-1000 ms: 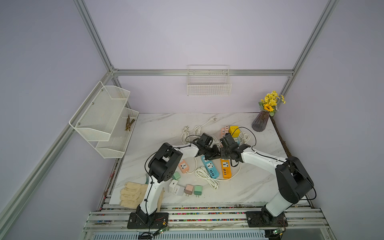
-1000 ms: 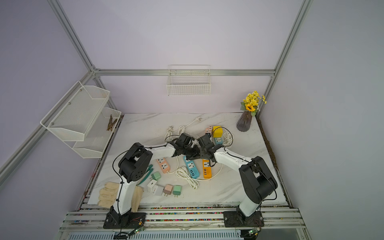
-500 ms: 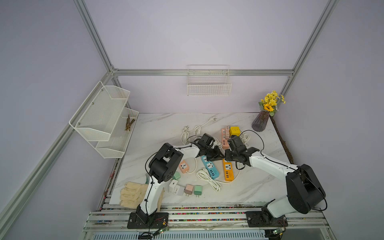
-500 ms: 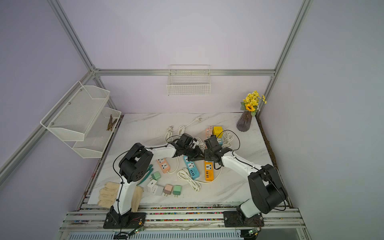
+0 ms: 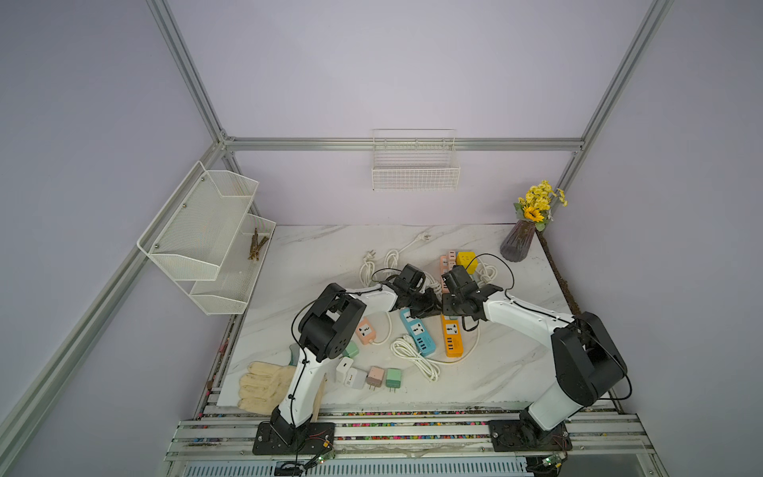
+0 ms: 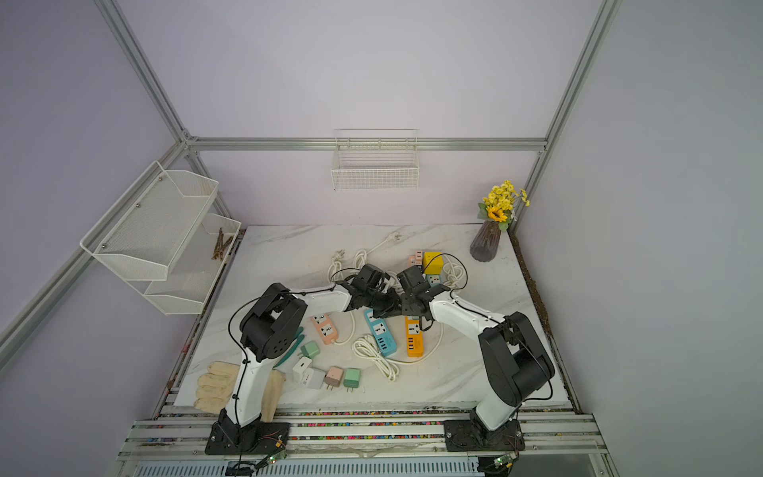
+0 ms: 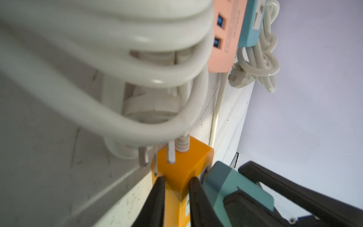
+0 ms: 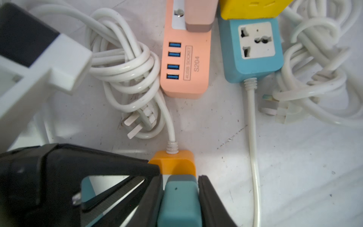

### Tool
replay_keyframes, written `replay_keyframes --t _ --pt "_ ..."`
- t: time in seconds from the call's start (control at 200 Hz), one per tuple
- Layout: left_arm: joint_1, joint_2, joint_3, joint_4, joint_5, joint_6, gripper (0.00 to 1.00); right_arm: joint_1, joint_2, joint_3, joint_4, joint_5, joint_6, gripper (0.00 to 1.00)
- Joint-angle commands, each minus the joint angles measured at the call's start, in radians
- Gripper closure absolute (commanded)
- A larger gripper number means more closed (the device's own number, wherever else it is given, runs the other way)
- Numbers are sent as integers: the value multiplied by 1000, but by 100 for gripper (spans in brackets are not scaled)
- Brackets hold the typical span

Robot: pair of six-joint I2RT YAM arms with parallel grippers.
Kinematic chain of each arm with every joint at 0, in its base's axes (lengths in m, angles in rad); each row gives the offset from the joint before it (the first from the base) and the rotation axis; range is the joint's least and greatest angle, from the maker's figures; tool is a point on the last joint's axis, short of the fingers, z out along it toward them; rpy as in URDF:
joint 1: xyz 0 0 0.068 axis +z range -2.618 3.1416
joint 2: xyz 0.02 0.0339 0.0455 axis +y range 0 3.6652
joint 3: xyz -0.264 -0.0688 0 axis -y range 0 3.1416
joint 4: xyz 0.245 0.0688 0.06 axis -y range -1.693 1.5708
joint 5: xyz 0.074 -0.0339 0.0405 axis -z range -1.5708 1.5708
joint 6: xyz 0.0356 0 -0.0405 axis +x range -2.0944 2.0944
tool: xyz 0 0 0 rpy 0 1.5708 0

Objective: Pull the plug off the socket
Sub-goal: Remove the plug from the socket, then place the plug at the center of the board.

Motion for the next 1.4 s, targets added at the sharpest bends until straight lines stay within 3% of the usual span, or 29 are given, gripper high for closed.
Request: replay_keyframes --t 0.0,0.305,0.53,0.68,0.795,0.935,1.075,1.235,1.31,1.395 --pt "1 94 -38 -133 -185 12 76 -21 -71 -5 108 -110 51 74" --pt "1 90 -8 -168 -211 30 76 4 -234 -133 173 -82 68 74" --pt "-6 103 10 -204 -240 57 76 44 -150 -23 84 29 52 74" --pt "-9 78 9 -189 -230 83 76 43 -286 -71 72 208 78 74" --pt "-8 12 30 -183 -211 167 73 37 -427 -164 168 228 76 73" --pt "2 -134 8 -155 -217 280 63 20 -567 -269 291 145 76 73" --pt "10 -340 -110 -100 -322 400 50 11 -666 -338 377 42 64 72" --pt "14 -624 -369 28 -467 515 43 -9 -734 -424 512 -153 58 73" --pt "15 -766 -521 116 -531 543 43 -20 -725 -451 590 -303 68 73" --pt "15 -937 -676 193 -619 566 34 -23 -685 -478 714 -482 103 73"
